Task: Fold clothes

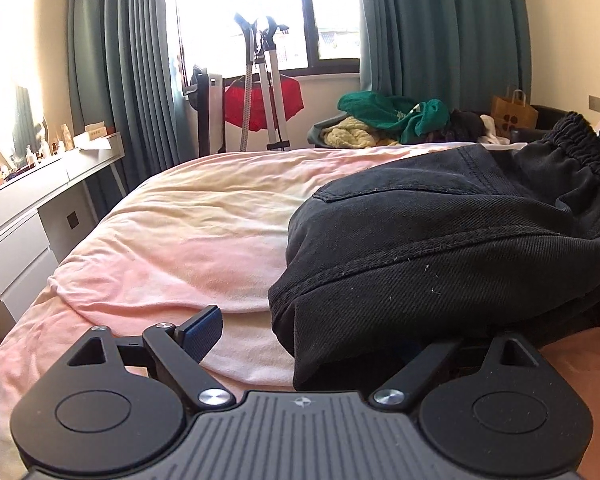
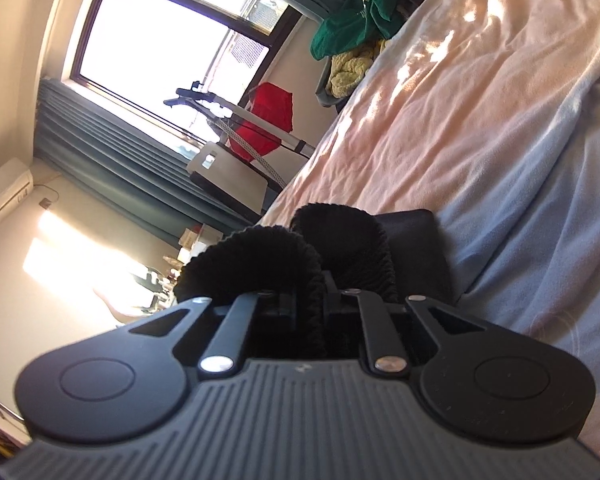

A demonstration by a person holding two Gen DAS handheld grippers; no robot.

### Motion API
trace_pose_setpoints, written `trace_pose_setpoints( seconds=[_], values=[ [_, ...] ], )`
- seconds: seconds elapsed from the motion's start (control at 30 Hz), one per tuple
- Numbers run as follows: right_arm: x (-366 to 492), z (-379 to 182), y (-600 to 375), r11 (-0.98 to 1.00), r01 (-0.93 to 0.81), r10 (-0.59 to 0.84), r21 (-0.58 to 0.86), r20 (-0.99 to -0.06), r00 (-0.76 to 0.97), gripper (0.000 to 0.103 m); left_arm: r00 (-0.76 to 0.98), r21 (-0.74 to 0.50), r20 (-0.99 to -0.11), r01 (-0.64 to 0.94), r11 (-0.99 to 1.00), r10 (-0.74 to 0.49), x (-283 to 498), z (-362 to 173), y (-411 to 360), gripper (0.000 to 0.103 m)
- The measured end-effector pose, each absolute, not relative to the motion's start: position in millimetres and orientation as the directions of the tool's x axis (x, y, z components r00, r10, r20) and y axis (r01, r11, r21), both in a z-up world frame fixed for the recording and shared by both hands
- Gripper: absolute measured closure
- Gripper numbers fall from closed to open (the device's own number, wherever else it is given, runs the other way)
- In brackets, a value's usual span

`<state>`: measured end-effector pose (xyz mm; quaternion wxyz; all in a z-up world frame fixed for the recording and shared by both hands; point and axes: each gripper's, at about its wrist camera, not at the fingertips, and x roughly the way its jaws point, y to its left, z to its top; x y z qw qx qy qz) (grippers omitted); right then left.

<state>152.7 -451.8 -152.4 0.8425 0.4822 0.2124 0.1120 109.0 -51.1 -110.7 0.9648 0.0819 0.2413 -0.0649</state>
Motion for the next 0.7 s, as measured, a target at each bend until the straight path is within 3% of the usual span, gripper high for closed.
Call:
trace_pose_setpoints(
  seconds=[0.2,0.3,0.5,0.7],
  values=[
    [128,-111,-465,0.491,-0.115,0.311,0.863,-0.05,0.949,0.092,0.901,0.058,-0.417,0.156,0.986,-0.118,100,-104,-46,0.013],
    [124,-108,-473,0.526,-0.081,0.269,0.847,-0.075,0.96,0.092,0.905,0.039,-0.404,0.165,0.986,-0.135,97,-102,-45,0.013],
    [147,-182,-488,0.416,0.155,0.289,0.896,-0.292,0.912,0.091,0.891,0.034,-0.436,0.155,0.987,-0.124,99,-107,-45,0.013],
    [142,-188,-488,0.364,0.171,0.302,0.916,-0.29,0.908,0.087,0.888,0.03,-0.443,0.156,0.987,-0.127,97,-107,-43,0.013]
  ],
)
